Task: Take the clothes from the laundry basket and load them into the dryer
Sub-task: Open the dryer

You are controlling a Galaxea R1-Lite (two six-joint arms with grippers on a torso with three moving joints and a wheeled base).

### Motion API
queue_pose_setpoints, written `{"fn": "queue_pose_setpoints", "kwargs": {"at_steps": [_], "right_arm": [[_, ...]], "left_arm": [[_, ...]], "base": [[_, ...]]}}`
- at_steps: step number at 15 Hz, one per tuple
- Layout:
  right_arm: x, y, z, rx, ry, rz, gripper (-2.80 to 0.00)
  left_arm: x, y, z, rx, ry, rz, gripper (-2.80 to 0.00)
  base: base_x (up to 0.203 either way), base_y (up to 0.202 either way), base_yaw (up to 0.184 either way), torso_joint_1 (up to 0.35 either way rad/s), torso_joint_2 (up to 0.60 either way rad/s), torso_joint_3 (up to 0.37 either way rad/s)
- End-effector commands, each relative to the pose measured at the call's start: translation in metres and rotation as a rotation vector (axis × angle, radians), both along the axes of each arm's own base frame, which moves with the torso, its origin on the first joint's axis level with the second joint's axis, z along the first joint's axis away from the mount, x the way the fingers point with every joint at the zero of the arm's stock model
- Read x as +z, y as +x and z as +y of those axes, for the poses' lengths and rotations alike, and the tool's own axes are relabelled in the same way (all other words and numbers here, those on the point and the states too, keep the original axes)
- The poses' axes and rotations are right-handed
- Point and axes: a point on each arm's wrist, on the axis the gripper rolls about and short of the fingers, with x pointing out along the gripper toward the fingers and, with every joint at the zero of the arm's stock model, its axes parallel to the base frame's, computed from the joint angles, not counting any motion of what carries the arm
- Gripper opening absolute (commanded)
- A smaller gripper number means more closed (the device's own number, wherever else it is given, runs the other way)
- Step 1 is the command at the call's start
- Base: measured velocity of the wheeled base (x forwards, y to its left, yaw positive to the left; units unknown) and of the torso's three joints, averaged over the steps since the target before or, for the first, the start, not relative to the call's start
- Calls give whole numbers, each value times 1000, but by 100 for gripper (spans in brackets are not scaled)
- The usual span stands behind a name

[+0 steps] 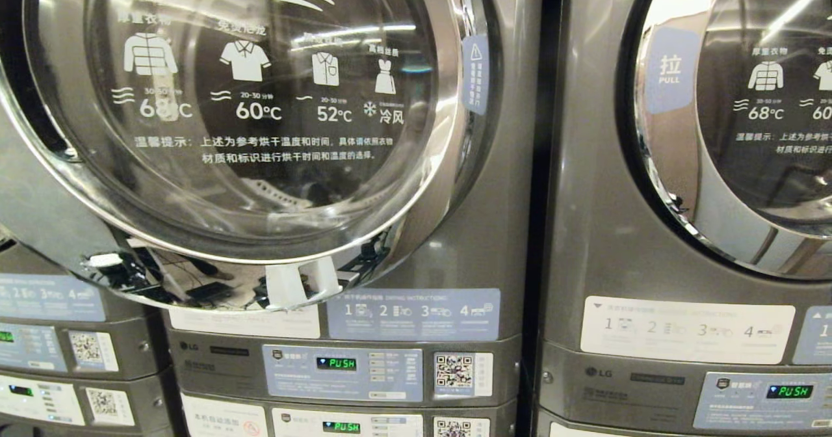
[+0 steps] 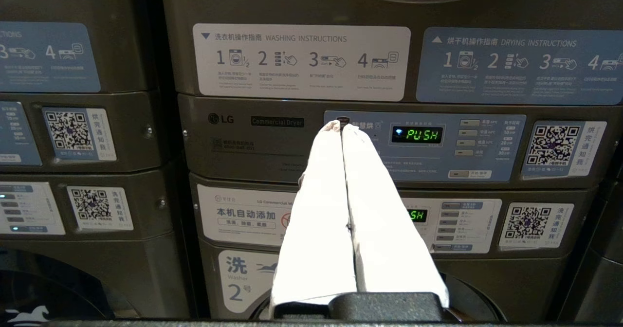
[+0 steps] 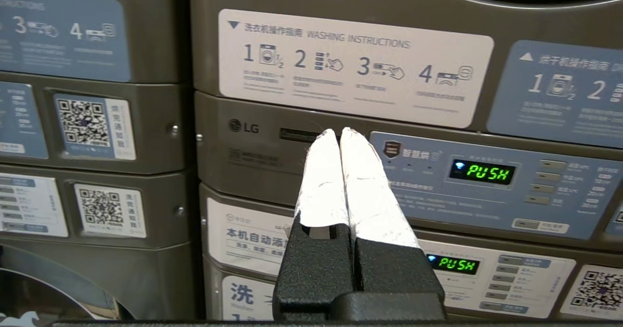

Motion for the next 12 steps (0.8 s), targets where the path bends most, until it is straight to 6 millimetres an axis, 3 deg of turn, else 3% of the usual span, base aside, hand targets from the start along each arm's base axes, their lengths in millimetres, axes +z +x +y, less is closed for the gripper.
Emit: {"fn": "queue_pose_setpoints", "kwargs": {"at_steps": [1, 5, 12], "right_arm": [[0, 0, 0, 0, -1, -1, -280], [0, 0, 0, 0, 6, -1, -280], [0, 0, 0, 0, 10, -1, -280]], "left_arm": [[0, 0, 0, 0, 0, -3, -280], [0, 0, 0, 0, 0, 0, -280], [0, 0, 0, 0, 0, -1, -280]], "base": [[0, 0, 0, 0, 0, 0], [-15, 0, 0, 8, 4, 0], [-190, 0, -1, -5, 2, 2]]}}
